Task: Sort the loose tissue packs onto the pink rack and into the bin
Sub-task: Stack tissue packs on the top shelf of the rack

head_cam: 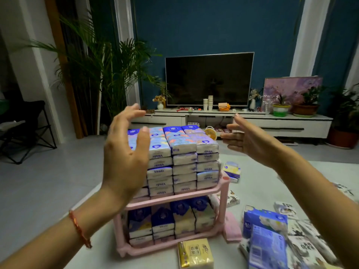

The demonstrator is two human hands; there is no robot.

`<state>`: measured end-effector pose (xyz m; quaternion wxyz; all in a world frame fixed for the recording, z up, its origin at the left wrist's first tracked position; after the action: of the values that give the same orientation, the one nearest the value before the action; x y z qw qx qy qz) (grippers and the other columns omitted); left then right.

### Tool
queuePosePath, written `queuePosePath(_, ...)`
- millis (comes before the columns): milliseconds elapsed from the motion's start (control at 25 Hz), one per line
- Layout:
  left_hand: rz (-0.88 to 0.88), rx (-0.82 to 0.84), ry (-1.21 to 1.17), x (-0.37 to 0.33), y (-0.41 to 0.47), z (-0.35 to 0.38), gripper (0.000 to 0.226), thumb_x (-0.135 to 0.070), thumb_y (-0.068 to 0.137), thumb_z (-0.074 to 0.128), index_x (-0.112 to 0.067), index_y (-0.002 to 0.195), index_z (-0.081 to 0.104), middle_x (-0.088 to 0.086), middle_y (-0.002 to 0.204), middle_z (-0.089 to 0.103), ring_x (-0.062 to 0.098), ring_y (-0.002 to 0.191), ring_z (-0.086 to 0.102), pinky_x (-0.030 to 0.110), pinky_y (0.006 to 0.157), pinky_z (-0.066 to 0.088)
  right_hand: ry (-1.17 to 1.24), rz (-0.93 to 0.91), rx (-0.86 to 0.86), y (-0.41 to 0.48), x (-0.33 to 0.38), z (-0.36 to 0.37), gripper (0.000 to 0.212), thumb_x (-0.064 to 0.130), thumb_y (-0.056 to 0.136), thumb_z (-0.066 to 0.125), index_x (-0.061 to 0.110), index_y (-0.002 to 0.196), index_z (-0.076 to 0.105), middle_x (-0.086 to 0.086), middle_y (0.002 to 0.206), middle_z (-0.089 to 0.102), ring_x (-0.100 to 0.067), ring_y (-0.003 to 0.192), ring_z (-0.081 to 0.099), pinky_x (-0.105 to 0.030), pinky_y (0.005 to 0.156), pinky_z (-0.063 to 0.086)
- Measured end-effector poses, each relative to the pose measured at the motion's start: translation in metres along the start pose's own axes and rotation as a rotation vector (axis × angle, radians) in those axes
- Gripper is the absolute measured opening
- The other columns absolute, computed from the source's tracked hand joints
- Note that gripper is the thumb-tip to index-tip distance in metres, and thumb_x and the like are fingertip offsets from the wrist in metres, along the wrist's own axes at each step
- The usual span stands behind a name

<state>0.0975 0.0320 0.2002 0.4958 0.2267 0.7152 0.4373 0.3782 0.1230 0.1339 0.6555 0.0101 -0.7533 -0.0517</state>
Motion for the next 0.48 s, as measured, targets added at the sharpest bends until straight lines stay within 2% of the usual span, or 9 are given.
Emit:
queuePosePath(120,0.347,0.190,0.001,-0.059,-0.053,0.036,0.024,-0.016,0.085,0.044,-0.015,0.107,0.053,0.002,0.127,0.051,0.012,0.128,0.041,0.023,0.110,0.030,-0.131,0.060,-0.008,-0.018,-0.011,-0.017,0.037,0.044,0.095,0.040,0.014,0.111,0.053,-0.011,0.113,0.060,-0.022,0.103,0.058,-0.035,0.092,0.046)
queuePosePath(200,0.414,0.342,-0.055,-0.065,-0.097,0.064,0.025,-0.013,0.084,0.046,-0.011,0.107,0.055,0.005,0.127,0.053,0.015,0.130,0.041,0.024,0.111,0.029,-0.211,0.108,-0.007,-0.028,-0.019,-0.026,0.029,0.038,0.095,0.045,0.014,0.107,0.057,-0.013,0.113,0.061,-0.025,0.103,0.059,-0.035,0.089,0.048)
queuePosePath(280,0.264,0.541,-0.090,-0.046,-0.145,0.099,0.030,-0.022,0.085,0.045,-0.014,0.112,0.056,-0.004,0.130,0.050,0.005,0.131,0.037,0.023,0.109,0.031,-0.272,0.170,0.024,-0.039,-0.036,-0.030,0.031,0.033,0.094,0.048,0.012,0.116,0.055,-0.013,0.112,0.062,-0.024,0.100,0.061,-0.034,0.085,0.050)
queuePosePath(360,0.027,0.729,-0.075,-0.023,-0.198,0.130,0.045,-0.047,0.083,0.034,-0.031,0.122,0.049,-0.027,0.133,0.036,-0.018,0.130,0.018,0.017,0.109,0.026,-0.295,0.223,0.068,-0.048,-0.057,-0.031,0.031,0.030,0.095,0.049,0.010,0.118,0.054,-0.013,0.111,0.063,-0.024,0.095,0.061,-0.035,0.084,0.051)
queuePosePath(400,-0.019,0.785,-0.052,-0.020,-0.225,0.141,0.051,-0.056,0.080,0.026,-0.037,0.124,0.043,-0.033,0.133,0.028,-0.026,0.126,0.009,0.008,0.109,0.018,-0.304,0.251,0.094,-0.053,-0.068,-0.031,0.030,0.029,0.095,0.049,0.009,0.117,0.054,-0.014,0.110,0.062,-0.024,0.094,0.061,-0.036,0.086,0.051)
queuePosePath(480,-0.021,0.814,-0.065,-0.031,-0.261,0.156,0.054,-0.058,0.078,0.024,-0.038,0.124,0.043,-0.030,0.131,0.029,-0.027,0.123,0.006,-0.003,0.102,0.006,-0.358,0.296,0.125,-0.061,-0.083,-0.037,0.029,0.028,0.095,0.050,0.008,0.117,0.054,-0.015,0.112,0.062,-0.024,0.094,0.061,-0.038,0.086,0.051)
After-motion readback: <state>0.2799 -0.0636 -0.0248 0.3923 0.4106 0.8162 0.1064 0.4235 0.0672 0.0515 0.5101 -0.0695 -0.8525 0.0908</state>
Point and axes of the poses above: each hand's wrist, its own y-axis towards the middle knuckle, its own z-axis out of the palm, x = y × z, the point moved 10 cm from there along y, towards the middle knuckle
